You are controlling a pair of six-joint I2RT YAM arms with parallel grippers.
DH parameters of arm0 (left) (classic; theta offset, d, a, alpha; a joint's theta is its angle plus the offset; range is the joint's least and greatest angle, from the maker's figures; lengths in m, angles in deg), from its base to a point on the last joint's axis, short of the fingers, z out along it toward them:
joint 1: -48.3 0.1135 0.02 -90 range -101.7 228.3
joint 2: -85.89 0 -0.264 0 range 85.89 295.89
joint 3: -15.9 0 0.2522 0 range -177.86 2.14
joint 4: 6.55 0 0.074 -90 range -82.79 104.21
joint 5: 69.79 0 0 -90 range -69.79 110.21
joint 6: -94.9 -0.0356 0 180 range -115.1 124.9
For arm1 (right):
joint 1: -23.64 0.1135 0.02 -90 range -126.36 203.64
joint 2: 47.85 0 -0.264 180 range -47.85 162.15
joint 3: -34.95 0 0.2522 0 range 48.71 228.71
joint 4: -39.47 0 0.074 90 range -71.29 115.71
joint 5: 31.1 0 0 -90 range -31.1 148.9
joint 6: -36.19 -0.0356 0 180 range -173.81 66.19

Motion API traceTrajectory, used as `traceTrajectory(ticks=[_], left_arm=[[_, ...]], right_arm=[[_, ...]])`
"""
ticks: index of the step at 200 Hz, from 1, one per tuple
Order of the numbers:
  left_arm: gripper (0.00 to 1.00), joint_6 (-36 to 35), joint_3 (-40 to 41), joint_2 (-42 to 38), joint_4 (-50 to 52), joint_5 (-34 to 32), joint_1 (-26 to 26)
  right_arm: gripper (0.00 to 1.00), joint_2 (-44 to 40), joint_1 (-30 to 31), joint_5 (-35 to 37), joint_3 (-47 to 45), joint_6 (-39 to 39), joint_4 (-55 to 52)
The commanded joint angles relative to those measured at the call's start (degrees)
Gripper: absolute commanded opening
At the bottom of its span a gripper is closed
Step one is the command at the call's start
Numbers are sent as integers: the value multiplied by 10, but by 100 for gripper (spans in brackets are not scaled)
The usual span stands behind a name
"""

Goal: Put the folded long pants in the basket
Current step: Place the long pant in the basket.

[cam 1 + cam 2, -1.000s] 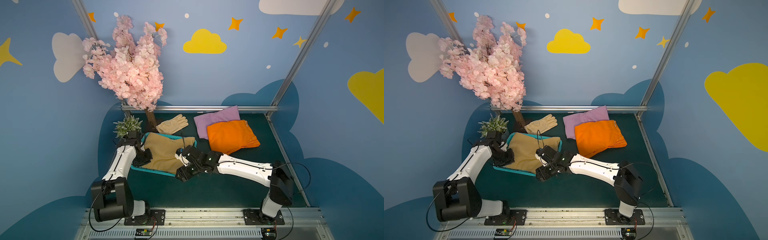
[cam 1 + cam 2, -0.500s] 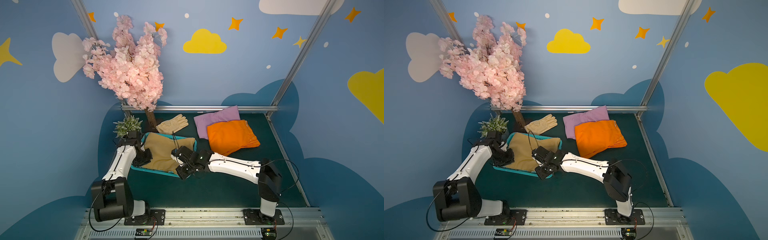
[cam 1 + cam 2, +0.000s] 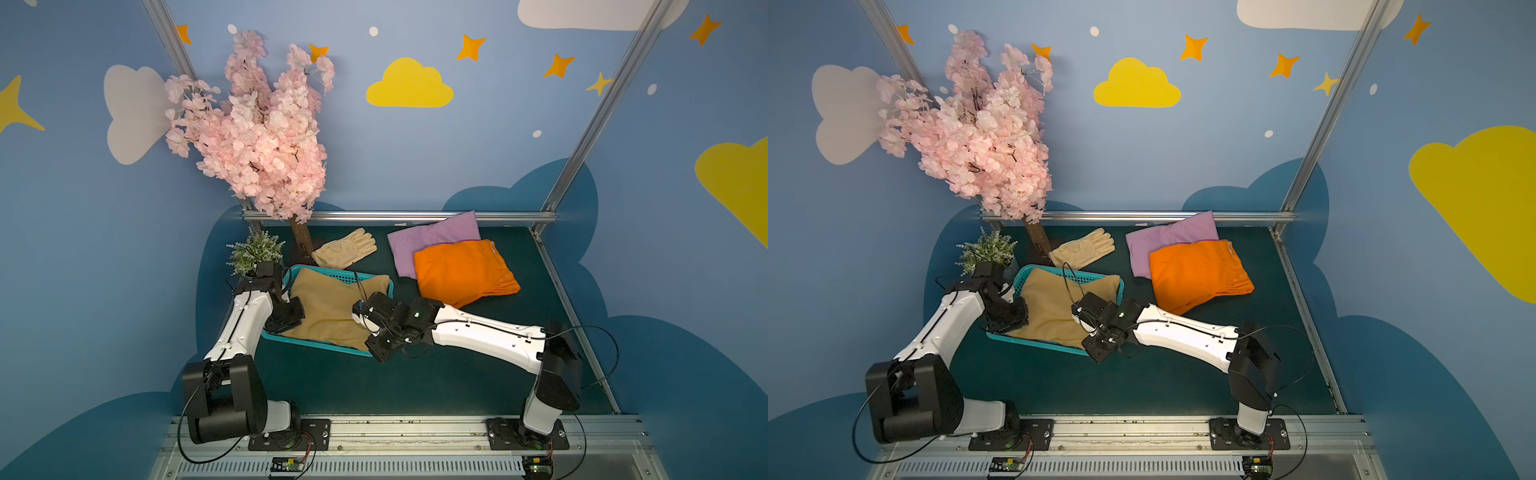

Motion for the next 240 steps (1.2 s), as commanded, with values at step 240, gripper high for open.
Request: traceTrajectory(ticks=[240], left_arm=[[45,14,-191,137,-9,139,19]], right_arm=[[53,-199,-241,-37,-121,-82,25]])
